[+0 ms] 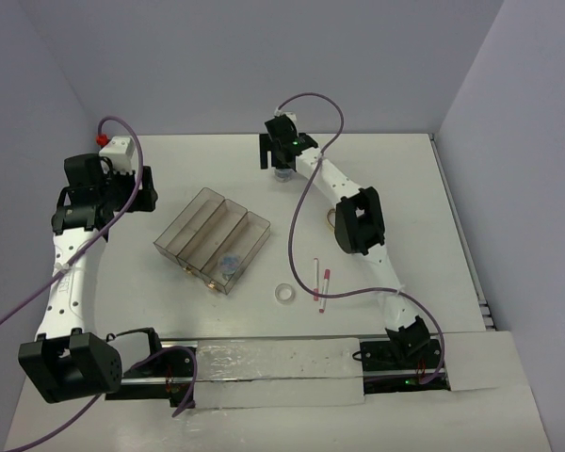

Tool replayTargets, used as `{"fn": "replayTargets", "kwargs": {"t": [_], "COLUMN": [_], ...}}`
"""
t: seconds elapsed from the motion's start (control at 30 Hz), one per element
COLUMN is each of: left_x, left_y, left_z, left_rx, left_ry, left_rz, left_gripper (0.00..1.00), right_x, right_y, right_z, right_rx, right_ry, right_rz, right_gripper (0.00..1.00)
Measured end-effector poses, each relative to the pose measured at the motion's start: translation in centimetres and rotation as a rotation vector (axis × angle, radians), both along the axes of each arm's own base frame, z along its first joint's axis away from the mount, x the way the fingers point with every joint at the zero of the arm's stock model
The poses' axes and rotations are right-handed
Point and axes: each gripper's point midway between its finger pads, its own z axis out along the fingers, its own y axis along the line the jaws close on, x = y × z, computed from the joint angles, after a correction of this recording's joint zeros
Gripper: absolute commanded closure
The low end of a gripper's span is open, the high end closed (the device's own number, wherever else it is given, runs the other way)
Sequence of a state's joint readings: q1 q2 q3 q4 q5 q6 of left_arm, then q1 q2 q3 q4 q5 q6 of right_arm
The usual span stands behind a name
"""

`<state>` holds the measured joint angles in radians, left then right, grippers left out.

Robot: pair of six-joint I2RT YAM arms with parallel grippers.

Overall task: Sort the stationery into containers
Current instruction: Pick up the stationery from the center of the board.

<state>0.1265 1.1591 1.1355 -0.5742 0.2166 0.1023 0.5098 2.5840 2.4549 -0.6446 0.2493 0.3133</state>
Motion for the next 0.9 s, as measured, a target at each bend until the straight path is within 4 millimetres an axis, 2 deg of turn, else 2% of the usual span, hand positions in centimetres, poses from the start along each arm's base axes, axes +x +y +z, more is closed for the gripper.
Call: {"fn": "replayTargets", "kwargs": {"t": [0.3, 0.63, 0.8, 0.9], "left_x": [-0.3, -0.4, -0.4, -0.4], "left_y": [0.2, 0.5, 0.9, 1.0], "left_z": [0.3, 0.5, 0.5, 0.5], "left_rx": [0.011, 0.02, 0.031, 0.034], "left_ry": [-0.009, -0.014, -0.015, -0.016], "left_rz": [-0.004, -0.001, 0.001, 0.004], "left_gripper": [0.12, 0.11, 0.11, 0.11], "right_x": [-0.9, -0.4, -0.2, -0.2], "right_y": [-1.5, -1.0, -0.7, -0.6], "right_z": [-2.6, -1.9, -1.8, -1.8], "right_rx": [-0.073, -0.054, -0.042, -0.041], "right_ry": [0.053, 0.039, 0.038, 0.038], "right_rz": [-0.03, -0.019, -0.01, -0.004], "right_gripper": [0.05, 0.1, 0.21, 0.22]}}
